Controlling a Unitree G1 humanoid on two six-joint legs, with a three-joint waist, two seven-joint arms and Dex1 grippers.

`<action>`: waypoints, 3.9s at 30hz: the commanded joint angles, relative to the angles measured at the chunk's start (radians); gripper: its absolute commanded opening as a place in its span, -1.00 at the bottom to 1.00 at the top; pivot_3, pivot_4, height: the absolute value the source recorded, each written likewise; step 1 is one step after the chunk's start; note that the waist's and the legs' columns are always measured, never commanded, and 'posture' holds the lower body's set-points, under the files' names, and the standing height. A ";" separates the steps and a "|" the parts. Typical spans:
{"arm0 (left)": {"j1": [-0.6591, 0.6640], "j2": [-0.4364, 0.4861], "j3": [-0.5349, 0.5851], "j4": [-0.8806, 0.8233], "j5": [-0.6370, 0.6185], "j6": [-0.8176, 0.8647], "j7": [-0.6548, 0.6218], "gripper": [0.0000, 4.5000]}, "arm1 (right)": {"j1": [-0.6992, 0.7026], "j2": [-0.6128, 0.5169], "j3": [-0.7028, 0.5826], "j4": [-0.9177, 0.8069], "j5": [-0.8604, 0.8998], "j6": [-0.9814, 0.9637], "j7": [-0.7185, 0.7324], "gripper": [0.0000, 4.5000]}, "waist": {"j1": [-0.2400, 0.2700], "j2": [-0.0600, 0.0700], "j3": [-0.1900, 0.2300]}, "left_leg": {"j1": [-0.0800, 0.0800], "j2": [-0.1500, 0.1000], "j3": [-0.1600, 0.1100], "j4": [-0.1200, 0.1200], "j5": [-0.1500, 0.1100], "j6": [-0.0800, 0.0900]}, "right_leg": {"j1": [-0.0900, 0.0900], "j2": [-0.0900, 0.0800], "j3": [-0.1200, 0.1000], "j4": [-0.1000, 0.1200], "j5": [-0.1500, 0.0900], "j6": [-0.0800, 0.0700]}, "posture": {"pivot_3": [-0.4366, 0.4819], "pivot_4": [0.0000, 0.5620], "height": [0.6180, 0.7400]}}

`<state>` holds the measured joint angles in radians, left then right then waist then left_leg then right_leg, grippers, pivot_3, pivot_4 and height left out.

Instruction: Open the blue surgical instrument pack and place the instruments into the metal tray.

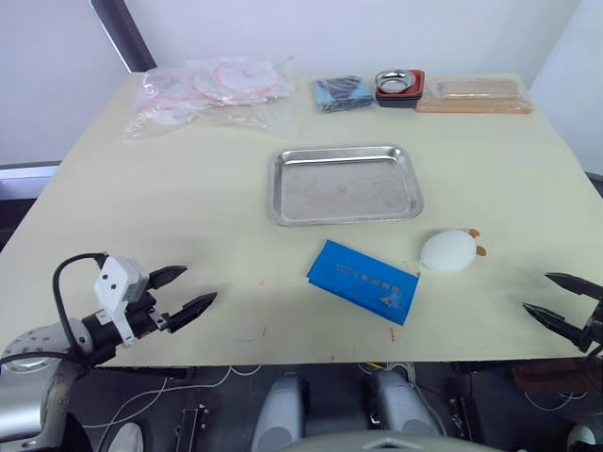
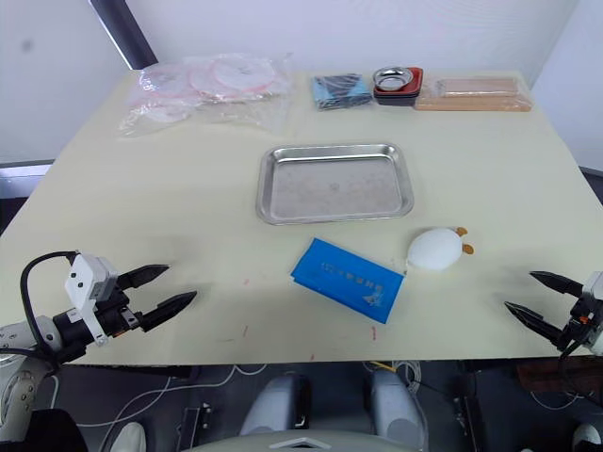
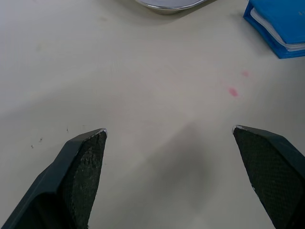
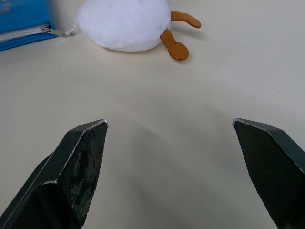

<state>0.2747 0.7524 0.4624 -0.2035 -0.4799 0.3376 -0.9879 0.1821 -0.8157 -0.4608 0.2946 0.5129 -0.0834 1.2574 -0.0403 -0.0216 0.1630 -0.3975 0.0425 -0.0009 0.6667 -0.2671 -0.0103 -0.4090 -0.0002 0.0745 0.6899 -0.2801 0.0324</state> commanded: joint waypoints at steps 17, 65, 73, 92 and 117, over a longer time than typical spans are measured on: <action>-0.247 0.053 -0.146 0.114 0.015 0.023 -0.061 1.00 | 0.104 0.058 0.045 -0.339 -0.015 0.113 -0.143 0.96 | 0.004 0.001 0.000 | 0.000 0.000 -0.001 0.000 0.000 0.000 | 0.000 0.000 -0.001 0.000 0.000 0.000 | -0.05 -0.47 1.00; -0.773 -0.205 -0.558 0.566 0.167 -0.210 -0.361 -0.92 | -0.173 0.245 0.491 -0.594 -0.120 0.447 -0.408 -1.00 | 0.002 0.000 0.000 | -0.002 -0.001 -0.005 0.004 0.000 0.000 | 0.000 0.001 -0.003 0.004 0.000 0.000 | -0.05 -0.47 1.00; -0.778 -0.158 -0.513 0.626 0.174 -0.249 -0.338 -0.92 | -0.176 0.241 0.490 -0.565 -0.130 0.431 -0.393 -1.00 | 0.001 0.000 0.000 | -0.002 -0.001 -0.005 0.004 0.000 0.000 | 0.000 0.001 -0.003 0.004 0.000 0.000 | -0.05 -0.47 1.00; -0.800 -0.258 -0.571 0.673 0.209 -0.279 -0.349 -0.92 | -0.174 0.257 0.489 -0.572 -0.139 0.437 -0.398 -1.00 | 0.006 0.000 0.000 | -0.003 -0.002 -0.005 0.004 0.000 0.000 | 0.000 0.001 -0.003 0.004 0.000 0.000 | -0.05 -0.47 1.00; -0.543 -0.158 -0.486 0.345 0.144 -0.144 -0.259 -0.92 | -0.387 0.334 0.582 -0.375 -0.206 0.385 -0.343 -1.00 | 0.000 0.000 0.000 | -0.002 -0.001 -0.006 0.004 0.000 0.000 | 0.000 0.001 -0.003 0.005 0.000 0.000 | -0.05 -0.47 1.00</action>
<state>-0.2695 0.5876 -0.0391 0.1649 -0.3196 0.1977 -1.2558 -0.1959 -0.4857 0.1032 -0.0572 0.2917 0.3214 0.8886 -0.0404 -0.0212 0.1626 -0.3994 0.0415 -0.0065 0.6706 -0.2669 -0.0101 -0.4091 0.0010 0.0715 0.6944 -0.2800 0.0325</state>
